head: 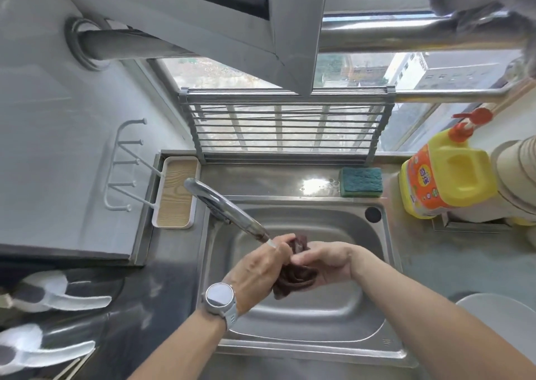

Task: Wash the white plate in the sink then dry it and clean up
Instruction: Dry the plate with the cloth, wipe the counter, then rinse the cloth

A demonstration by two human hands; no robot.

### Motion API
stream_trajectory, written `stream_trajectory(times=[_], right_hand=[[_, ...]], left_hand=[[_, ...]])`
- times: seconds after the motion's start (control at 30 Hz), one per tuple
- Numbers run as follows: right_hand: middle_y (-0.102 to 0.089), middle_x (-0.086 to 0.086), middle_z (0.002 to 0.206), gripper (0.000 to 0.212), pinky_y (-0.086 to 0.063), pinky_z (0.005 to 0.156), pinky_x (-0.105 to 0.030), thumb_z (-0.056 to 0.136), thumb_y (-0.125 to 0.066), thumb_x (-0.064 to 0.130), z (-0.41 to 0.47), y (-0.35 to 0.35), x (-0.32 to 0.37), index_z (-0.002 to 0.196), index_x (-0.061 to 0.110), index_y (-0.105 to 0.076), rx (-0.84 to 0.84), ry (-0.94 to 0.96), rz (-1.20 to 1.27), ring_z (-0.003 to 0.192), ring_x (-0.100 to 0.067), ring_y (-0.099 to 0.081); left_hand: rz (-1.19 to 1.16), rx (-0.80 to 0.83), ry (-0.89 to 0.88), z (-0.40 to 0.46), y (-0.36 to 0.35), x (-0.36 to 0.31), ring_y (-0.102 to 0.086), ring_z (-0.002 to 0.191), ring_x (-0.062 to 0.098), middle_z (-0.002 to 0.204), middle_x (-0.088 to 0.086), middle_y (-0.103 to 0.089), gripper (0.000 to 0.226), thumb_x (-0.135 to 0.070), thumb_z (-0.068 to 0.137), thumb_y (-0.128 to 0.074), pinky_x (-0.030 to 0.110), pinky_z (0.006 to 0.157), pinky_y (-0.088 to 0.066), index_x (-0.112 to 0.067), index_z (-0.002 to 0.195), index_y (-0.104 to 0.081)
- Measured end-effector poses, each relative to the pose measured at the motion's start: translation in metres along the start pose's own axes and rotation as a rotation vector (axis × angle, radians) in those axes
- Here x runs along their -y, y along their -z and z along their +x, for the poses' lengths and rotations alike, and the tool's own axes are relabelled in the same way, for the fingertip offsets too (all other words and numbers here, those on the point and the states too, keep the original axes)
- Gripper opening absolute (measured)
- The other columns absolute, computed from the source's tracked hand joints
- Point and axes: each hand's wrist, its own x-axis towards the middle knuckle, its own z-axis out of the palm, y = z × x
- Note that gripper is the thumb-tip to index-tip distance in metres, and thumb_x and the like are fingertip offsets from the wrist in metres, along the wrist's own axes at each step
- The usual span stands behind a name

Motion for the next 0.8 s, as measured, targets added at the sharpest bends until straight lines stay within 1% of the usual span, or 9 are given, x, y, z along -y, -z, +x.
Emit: stream_trajectory(times=[0.1,0.17,0.23,0.3,0.4,0.5,0.6,0.7,0.8], right_hand=[[-0.074,-0.015,0.107,0.028,-0.051,0.103,-0.041,0.081,-0.077,0.005,0.012,-0.007,0.006,0.108,0.004,-0.070,-0.143,-0.031,-0.148,0.105,-0.030,-0.069],[-0.076,-0.008,0.098,0.027,-0.059,0.088,-0.036,0.074,-0.083,0.004,0.016,-0.014,0.008,0.098,0.007,-0.072,-0.310,-0.002,-0.454,0.094,-0.023,-0.073],[-0.074,-0.004,0.092,0.029,-0.059,0.076,-0.032,0.069,-0.085,0.018,0.014,-0.022,0.011,0.093,0.011,-0.070,-0.450,-0.008,-0.911,0.084,-0.018,-0.071],[-0.070,-0.001,0.081,0.022,-0.055,0.066,-0.030,0.067,-0.080,0.024,0.012,-0.027,0.012,0.081,0.016,-0.066,-0.537,0.011,-1.101,0.074,-0.018,-0.066],[-0.066,0.003,0.073,0.012,-0.053,0.064,-0.027,0.073,-0.076,0.014,0.003,-0.025,0.010,0.075,0.018,-0.065,-0.496,0.048,-0.825,0.069,-0.016,-0.062],[-0.069,-0.015,0.109,0.036,-0.055,0.094,-0.049,0.082,-0.077,0.014,-0.006,0.001,0.003,0.115,0.002,-0.067,-0.212,-0.016,-0.214,0.101,-0.029,-0.065],[-0.039,-0.036,0.146,0.069,-0.032,0.111,-0.066,0.093,-0.065,0.032,0.000,0.022,-0.007,0.144,-0.005,-0.039,0.145,-0.051,0.087,0.131,-0.052,-0.042],[-0.022,-0.041,0.153,0.091,-0.040,0.111,-0.049,0.087,-0.067,0.039,0.020,0.024,-0.006,0.150,-0.008,-0.021,0.448,-0.065,0.045,0.136,-0.054,-0.035],[-0.050,-0.030,0.139,0.079,-0.052,0.083,-0.019,0.084,-0.073,0.025,0.043,0.019,0.004,0.143,-0.008,-0.034,0.446,-0.113,-0.014,0.111,-0.026,-0.064]], left_hand=[[0.021,0.020,0.094,0.000,-0.004,0.011,-0.062,0.126,0.030,0.146,0.018,-0.057,0.068,-0.016,0.094,-0.050,0.040,0.107,-0.052,-0.022,0.154,-0.019],[0.118,0.068,0.213,0.007,-0.008,0.011,-0.064,0.121,0.030,0.136,0.016,-0.064,0.099,-0.010,0.087,-0.065,0.041,0.104,-0.053,-0.017,0.166,-0.004],[0.168,0.096,0.340,0.016,-0.014,0.005,-0.068,0.110,0.033,0.119,0.013,-0.069,0.085,-0.013,0.086,-0.068,0.046,0.092,-0.057,-0.013,0.158,-0.024],[0.161,0.052,0.388,0.022,-0.019,0.002,-0.070,0.101,0.037,0.108,0.010,-0.069,0.046,-0.016,0.087,-0.064,0.050,0.081,-0.059,-0.018,0.126,-0.040],[0.241,0.005,0.418,0.024,-0.016,0.002,-0.070,0.096,0.039,0.109,0.010,-0.068,0.028,-0.022,0.091,-0.062,0.042,0.076,-0.057,-0.017,0.114,-0.046],[0.325,-0.085,0.263,0.022,-0.010,0.001,-0.068,0.072,0.036,0.103,0.005,-0.061,0.022,-0.020,0.091,-0.066,0.035,0.055,-0.047,-0.021,0.108,-0.052],[0.337,-0.118,0.005,0.017,-0.013,0.012,-0.060,0.054,0.030,0.103,0.007,-0.059,0.020,-0.011,0.089,-0.064,0.034,0.040,-0.052,-0.022,0.104,-0.056],[0.451,-0.177,-0.236,0.020,-0.019,0.021,-0.065,0.067,0.026,0.099,0.007,-0.066,0.024,-0.006,0.094,-0.054,0.036,0.053,-0.059,-0.017,0.111,-0.066],[0.558,-0.231,-0.302,0.024,-0.017,0.024,-0.067,0.071,0.023,0.091,0.006,-0.071,0.024,-0.008,0.101,-0.050,0.033,0.057,-0.058,-0.011,0.121,-0.062]])
